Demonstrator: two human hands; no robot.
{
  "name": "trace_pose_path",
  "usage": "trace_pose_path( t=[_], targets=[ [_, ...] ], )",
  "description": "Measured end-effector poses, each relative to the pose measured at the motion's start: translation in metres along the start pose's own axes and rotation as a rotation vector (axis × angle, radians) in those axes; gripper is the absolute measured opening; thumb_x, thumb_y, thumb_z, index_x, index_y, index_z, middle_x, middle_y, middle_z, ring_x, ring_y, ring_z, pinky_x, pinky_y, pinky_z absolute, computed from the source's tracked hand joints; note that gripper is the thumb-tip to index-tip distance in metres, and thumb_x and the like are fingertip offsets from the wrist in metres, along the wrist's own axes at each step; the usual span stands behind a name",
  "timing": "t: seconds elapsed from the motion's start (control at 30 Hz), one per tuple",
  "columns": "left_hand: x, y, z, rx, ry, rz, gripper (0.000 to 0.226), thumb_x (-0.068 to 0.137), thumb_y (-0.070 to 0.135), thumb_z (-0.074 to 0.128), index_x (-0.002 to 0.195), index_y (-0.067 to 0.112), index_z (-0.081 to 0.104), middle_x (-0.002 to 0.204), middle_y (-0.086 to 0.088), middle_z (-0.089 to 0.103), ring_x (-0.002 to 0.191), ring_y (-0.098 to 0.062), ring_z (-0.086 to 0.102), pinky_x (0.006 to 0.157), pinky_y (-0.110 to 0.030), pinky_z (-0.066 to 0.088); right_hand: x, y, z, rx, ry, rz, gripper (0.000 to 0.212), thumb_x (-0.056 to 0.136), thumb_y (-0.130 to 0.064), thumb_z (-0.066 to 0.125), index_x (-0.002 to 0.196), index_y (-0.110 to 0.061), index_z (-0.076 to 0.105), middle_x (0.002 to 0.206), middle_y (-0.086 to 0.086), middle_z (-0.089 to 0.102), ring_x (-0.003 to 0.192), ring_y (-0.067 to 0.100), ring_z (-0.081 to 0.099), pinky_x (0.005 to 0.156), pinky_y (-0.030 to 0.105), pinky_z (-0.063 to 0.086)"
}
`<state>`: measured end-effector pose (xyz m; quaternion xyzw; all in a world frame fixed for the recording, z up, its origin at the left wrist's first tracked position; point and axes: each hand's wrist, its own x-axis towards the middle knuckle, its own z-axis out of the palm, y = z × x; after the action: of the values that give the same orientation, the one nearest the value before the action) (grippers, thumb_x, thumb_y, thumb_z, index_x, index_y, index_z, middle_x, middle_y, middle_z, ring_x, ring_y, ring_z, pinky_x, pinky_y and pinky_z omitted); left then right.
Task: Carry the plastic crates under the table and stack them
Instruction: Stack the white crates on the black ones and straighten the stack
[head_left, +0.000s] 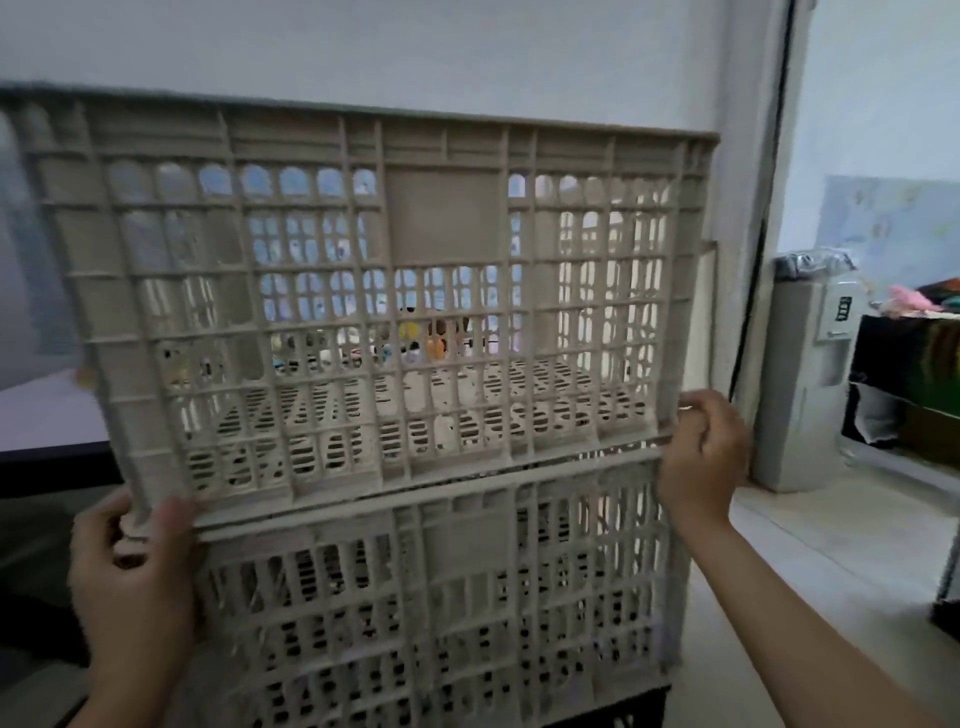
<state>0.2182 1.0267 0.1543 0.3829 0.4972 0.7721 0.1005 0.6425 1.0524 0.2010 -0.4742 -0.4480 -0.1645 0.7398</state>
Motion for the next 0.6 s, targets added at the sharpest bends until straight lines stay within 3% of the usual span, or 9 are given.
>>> trace_pose_path(
  t=[0.1, 0.23, 0.37, 0.5, 0.6],
  targets=[
    [-0.006, 0.003, 0.005, 0.016, -0.023, 0.086, 0.010, 0.089, 0.045, 0.060, 0.087, 0.038, 0.053, 0.104, -0.005, 0.058, 0.089, -0.016, 0.055, 0.060, -0.003, 0.043, -0.002, 0.001, 0.000, -0.051, 0.052, 0.013, 0.024, 0.082, -0.001, 0.036, 0.080, 0.004, 0.059, 0.070, 0.005, 0.048, 0.069, 0.009, 0.034, 0.063, 0.033, 0.030],
    [-0.010, 0.010, 0.006, 0.010, -0.048, 0.114, 0.015, 0.098, 0.030, 0.053, 0.084, 0.033, 0.048, 0.099, -0.009, 0.055, 0.063, 0.007, 0.052, 0.055, 0.001, 0.037, -0.002, 0.002, -0.002, -0.094, 0.046, -0.003, 0.023, 0.082, -0.007, 0.033, 0.077, 0.001, 0.055, 0.067, 0.006, 0.047, 0.068, 0.011, 0.032, 0.069, 0.029, 0.024],
    [-0.016, 0.019, 0.004, 0.022, -0.059, 0.082, 0.007, 0.098, 0.028, 0.051, 0.101, 0.022, 0.050, 0.098, -0.011, 0.053, 0.081, -0.019, 0.049, 0.051, 0.002, 0.038, 0.000, -0.001, -0.004, -0.101, 0.049, 0.007, 0.020, 0.081, -0.003, 0.037, 0.072, 0.001, 0.054, 0.062, 0.013, 0.052, 0.065, 0.022, 0.041, 0.064, 0.033, 0.028],
    [-0.010, 0.018, 0.000, 0.049, -0.083, 0.079, 0.019, 0.097, 0.037, 0.052, 0.099, 0.019, 0.053, 0.098, -0.015, 0.059, 0.082, -0.022, 0.052, 0.054, -0.005, 0.040, 0.000, -0.002, -0.016, -0.123, 0.014, -0.025, 0.022, 0.085, -0.010, 0.039, 0.069, 0.000, 0.051, 0.064, 0.012, 0.052, 0.066, 0.026, 0.045, 0.062, 0.032, 0.027],
    [-0.003, 0.012, -0.005, 0.054, -0.113, 0.033, 0.038, 0.085, 0.055, 0.047, 0.101, 0.021, 0.051, 0.102, -0.019, 0.062, 0.087, -0.026, 0.055, 0.077, -0.038, 0.048, 0.000, -0.001, -0.024, -0.143, -0.045, -0.054, 0.024, 0.089, -0.016, 0.038, 0.072, -0.003, 0.050, 0.070, 0.008, 0.051, 0.072, 0.023, 0.044, 0.061, 0.031, 0.029]
  ],
)
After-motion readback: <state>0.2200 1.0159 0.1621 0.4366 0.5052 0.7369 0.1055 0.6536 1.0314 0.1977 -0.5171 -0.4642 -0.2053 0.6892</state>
